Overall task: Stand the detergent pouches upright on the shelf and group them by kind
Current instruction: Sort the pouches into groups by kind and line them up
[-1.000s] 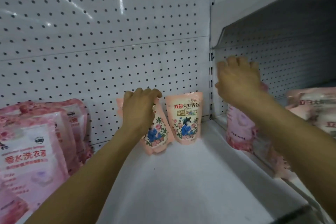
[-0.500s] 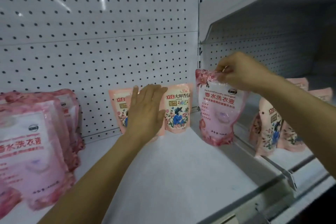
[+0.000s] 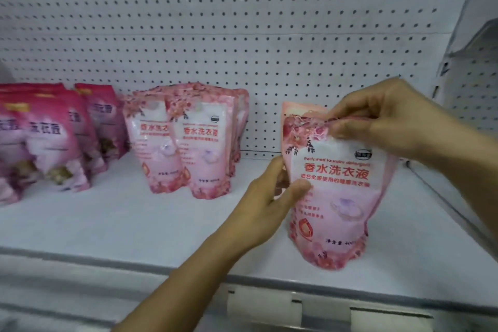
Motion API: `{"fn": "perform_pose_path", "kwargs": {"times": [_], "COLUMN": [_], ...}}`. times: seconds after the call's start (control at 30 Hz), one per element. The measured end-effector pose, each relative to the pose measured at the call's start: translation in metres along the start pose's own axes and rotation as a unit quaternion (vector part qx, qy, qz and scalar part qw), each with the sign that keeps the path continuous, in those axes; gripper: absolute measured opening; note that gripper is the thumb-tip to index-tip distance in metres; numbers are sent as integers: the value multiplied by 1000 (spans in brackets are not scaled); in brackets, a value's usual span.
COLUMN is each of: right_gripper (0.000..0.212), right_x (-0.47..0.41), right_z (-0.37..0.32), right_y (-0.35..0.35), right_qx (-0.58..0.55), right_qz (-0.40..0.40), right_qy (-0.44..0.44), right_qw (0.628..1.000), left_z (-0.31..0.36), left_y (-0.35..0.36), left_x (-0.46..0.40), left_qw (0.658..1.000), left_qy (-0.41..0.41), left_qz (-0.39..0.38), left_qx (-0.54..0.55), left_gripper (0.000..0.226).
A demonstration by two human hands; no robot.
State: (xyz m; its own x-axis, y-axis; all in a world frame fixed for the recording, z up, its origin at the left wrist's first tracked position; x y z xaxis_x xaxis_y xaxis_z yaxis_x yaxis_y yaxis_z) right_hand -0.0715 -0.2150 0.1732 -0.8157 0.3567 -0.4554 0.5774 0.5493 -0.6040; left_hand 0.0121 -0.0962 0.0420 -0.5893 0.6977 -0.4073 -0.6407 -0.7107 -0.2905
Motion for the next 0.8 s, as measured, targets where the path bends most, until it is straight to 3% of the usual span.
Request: {"fn": "perform_pose_path", "kwargs": {"times": [0.17,0.33,0.5,0.63,0.8], "right_gripper": [12,13,6,7,18], "right_x": [-33,-78,-110,-123,-117], "right_z": [-53,-92,-114,-116,-107], "right_y": [80,163,218,228,224], "right_qx": [-66,-49,-27,-14,0], "right_qz": [-46,-45,-11,20,42], "right_qy": [-67,-103,-131,-124,-137], "right_qw": [995,992,991,992,990], "left_z": [-11,-40,-65,-77,-86], "left_y": [-91,-182,-222,-240,-237], "left_x": [35,57,47,33,32], "left_qw": [991,961,951,939,952], "left_qy": [-31,-58,-97,-89,-93], "left_qz": [123,265,282,324,287], "left_qx": [29,-56,-77,-80,-58], "left_gripper": [39,58,81,78,74]}}
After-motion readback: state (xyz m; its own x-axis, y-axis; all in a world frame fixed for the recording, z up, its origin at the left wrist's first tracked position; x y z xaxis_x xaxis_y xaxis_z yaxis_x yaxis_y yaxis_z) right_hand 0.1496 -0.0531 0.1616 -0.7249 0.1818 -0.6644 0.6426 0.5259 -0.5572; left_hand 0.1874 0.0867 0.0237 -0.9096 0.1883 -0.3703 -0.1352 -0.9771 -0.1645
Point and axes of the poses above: each hand's wrist, its own x-axis away from the middle knuckle, its own y-axis out of the palm, z = x × y, the point moved 8 cm from there along -x, towards the middle knuckle, and after that the axes turned 6 degrees about z, right-handed, at the moved point
